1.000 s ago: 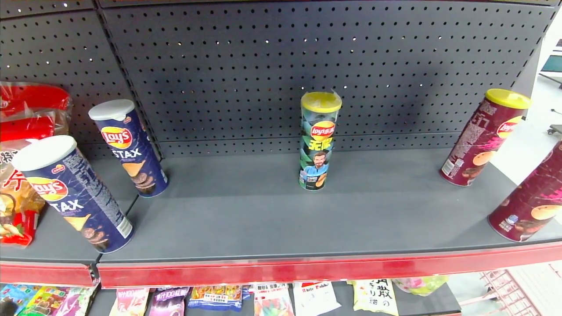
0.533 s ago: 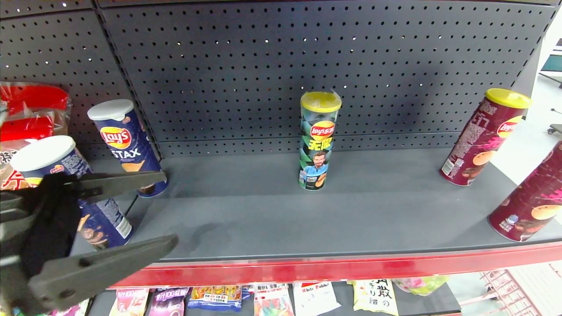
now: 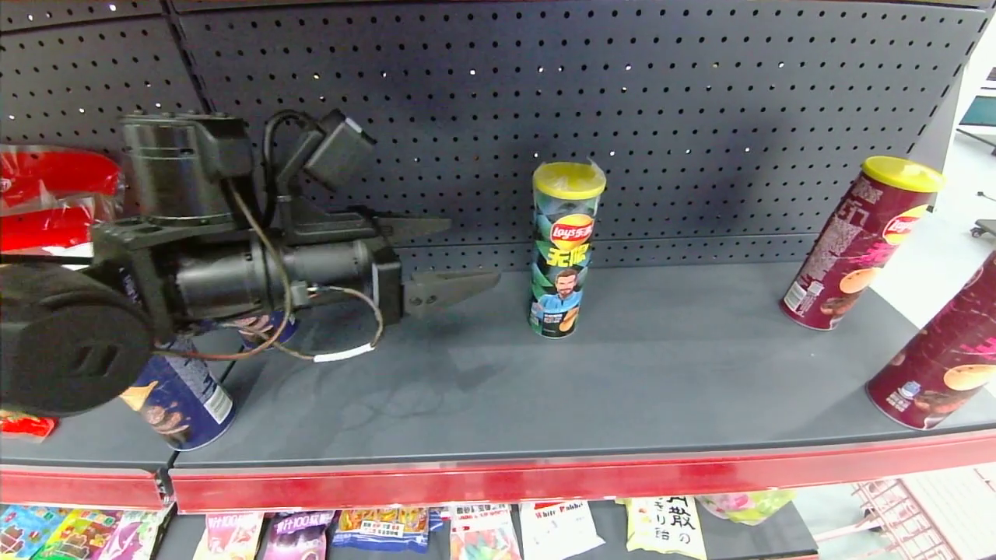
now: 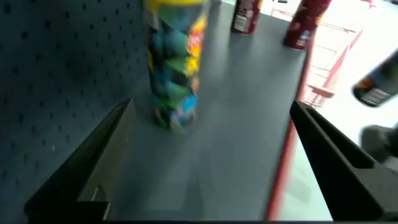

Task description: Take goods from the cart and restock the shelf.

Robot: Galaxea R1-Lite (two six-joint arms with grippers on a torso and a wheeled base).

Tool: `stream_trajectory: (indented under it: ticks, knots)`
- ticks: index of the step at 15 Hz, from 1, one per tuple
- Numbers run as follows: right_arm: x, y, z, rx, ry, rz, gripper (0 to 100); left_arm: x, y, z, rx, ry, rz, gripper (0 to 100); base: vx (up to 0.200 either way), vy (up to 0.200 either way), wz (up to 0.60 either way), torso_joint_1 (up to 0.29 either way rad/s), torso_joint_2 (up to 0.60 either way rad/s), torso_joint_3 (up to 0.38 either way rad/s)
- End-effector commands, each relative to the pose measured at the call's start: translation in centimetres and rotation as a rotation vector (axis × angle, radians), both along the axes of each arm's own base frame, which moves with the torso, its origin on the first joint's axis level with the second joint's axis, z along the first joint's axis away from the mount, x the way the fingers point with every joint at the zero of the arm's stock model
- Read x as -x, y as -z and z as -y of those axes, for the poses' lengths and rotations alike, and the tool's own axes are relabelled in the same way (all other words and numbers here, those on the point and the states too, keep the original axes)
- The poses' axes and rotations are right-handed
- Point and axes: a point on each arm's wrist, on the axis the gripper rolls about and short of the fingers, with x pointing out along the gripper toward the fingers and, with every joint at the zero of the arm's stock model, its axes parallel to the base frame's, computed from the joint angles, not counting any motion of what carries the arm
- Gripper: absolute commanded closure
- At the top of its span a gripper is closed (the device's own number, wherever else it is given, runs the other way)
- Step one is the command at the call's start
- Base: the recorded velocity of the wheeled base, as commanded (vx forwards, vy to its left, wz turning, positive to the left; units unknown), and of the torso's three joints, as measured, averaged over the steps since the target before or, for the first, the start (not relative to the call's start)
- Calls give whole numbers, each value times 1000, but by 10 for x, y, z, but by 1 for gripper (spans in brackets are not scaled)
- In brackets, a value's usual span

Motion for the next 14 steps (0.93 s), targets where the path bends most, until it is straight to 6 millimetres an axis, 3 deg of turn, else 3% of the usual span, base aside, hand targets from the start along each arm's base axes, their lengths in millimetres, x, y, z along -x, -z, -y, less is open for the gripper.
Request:
stream_trajectory:
  ticks: [1, 14]
  knots:
    - [0, -1, 0, 0, 0, 2, 100, -34, 20, 28, -18, 32, -25, 0, 0, 0, 0, 0, 0, 0]
    - [-1, 2, 0, -23, 3, -12, 100, -96, 26, 84, -1, 85, 84, 0, 0, 0, 0, 0, 0, 0]
